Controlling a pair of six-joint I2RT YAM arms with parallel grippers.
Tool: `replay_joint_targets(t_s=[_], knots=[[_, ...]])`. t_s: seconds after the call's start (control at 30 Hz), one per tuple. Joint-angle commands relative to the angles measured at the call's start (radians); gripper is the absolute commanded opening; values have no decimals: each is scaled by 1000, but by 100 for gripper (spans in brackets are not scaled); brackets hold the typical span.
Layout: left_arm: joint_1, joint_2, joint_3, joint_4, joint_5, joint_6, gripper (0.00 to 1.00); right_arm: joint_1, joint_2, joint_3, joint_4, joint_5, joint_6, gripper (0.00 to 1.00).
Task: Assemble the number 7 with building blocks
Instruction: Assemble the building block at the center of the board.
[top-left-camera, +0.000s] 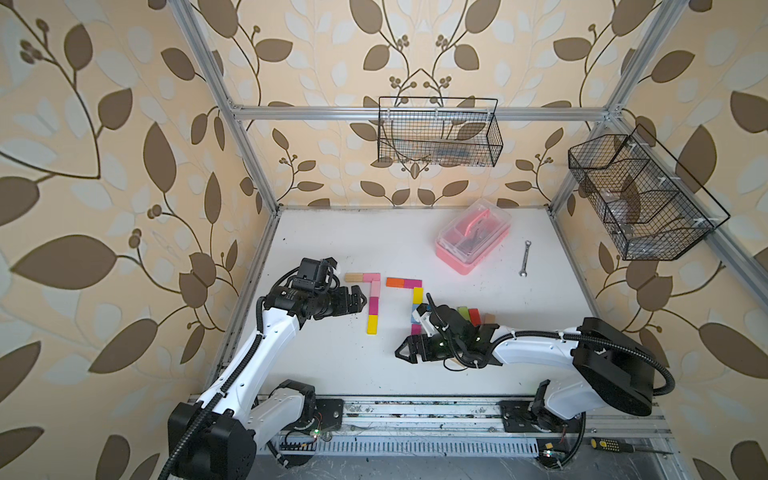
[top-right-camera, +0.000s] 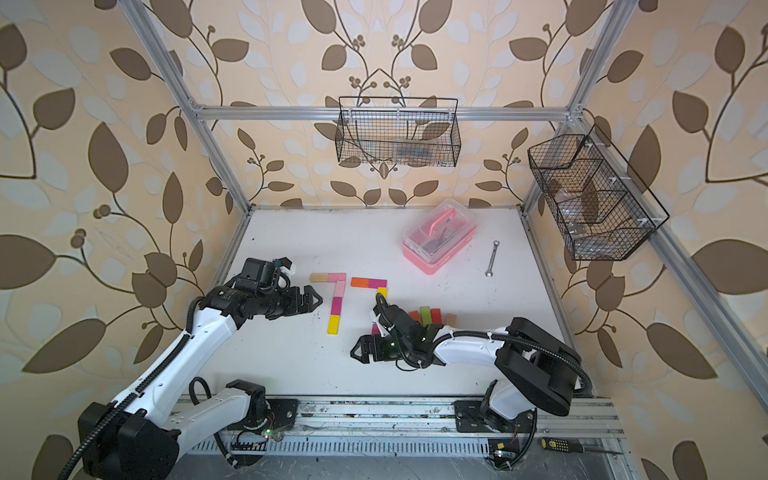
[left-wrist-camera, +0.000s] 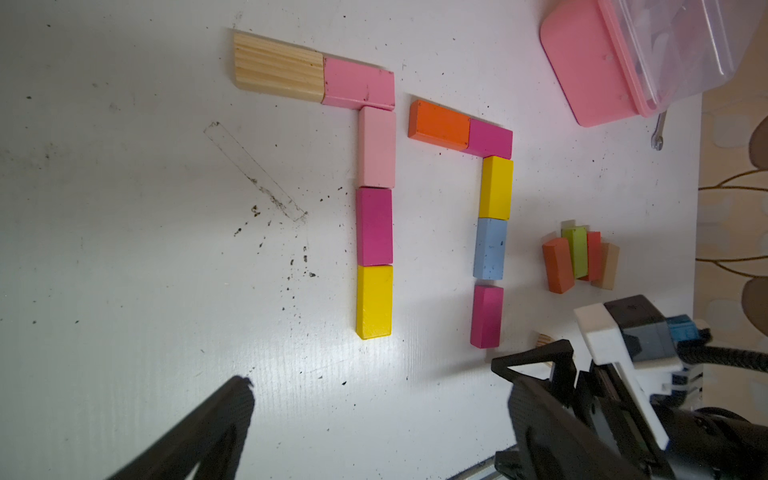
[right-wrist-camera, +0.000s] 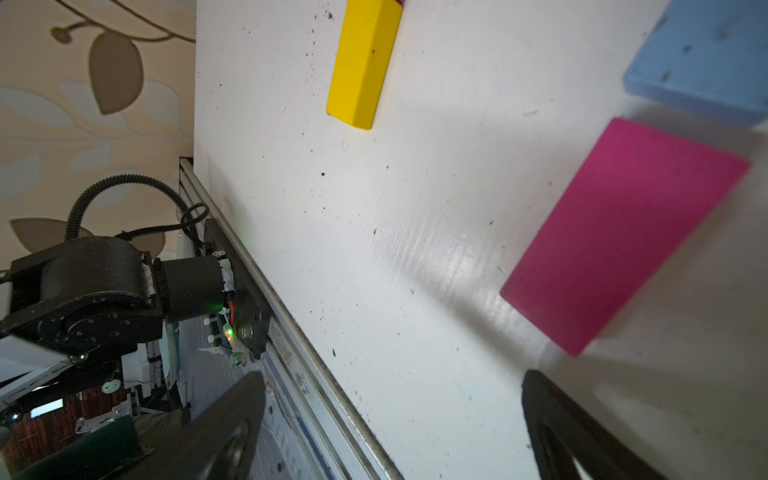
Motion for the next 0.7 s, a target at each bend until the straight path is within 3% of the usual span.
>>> replay_joint_targets(t_s=[0.0, 0.67], knots=[[3, -5, -1, 6, 10, 25, 99, 0, 28, -4, 30, -11, 11, 97], [2, 6, 0, 5, 12, 27, 99, -35, 55, -34, 92, -4, 35, 97]])
